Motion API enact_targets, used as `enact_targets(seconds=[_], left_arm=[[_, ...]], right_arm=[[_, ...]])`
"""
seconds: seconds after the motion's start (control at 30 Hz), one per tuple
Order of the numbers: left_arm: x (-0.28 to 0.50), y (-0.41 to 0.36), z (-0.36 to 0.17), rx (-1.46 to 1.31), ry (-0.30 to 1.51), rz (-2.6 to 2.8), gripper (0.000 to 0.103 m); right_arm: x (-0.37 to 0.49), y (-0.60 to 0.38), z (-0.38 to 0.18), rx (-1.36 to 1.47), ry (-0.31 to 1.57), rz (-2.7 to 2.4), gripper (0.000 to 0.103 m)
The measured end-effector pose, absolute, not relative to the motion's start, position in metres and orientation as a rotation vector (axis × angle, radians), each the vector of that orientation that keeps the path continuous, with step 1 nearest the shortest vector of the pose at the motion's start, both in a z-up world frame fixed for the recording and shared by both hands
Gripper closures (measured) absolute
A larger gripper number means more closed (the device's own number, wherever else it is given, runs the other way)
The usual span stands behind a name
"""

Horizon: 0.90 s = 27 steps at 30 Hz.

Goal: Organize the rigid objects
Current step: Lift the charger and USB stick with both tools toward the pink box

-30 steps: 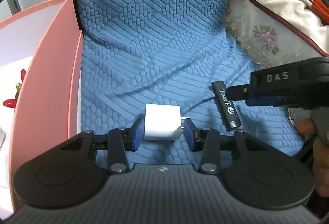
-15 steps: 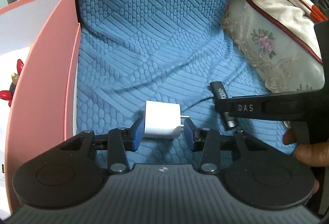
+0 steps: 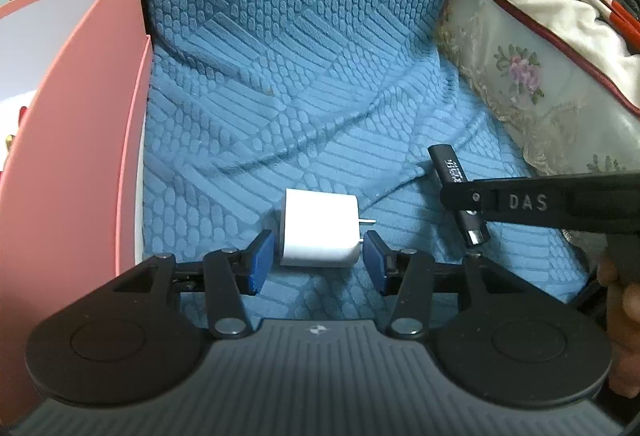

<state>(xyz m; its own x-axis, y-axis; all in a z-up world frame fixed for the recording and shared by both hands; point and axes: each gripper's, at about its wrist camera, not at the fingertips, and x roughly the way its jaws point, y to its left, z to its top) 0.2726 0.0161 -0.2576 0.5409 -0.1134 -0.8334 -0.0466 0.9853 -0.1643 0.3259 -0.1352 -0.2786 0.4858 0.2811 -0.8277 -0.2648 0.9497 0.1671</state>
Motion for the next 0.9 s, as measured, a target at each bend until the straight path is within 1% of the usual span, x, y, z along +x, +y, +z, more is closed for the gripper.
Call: enact_targets(seconds=[0.23,0.47,0.9], left_arm=[[0.278,0.013,-0.265,-0.162,0.983,-0.043,0.049],[0.279,0.019,-0.261,-0.215,0.978,-0.030,0.051],[0.256,0.027,-0.226,-0.274,0.927,-0.049,0.052]], right_arm=[[0.320,-0.134,-0.283,0.011,1.031,0.328,0.076],[0.314,-0.136,-0.287,0.048,1.051,0.311,0.076],[0.282,-0.150,-0.264,0.102,0.997,0.290,0.077]])
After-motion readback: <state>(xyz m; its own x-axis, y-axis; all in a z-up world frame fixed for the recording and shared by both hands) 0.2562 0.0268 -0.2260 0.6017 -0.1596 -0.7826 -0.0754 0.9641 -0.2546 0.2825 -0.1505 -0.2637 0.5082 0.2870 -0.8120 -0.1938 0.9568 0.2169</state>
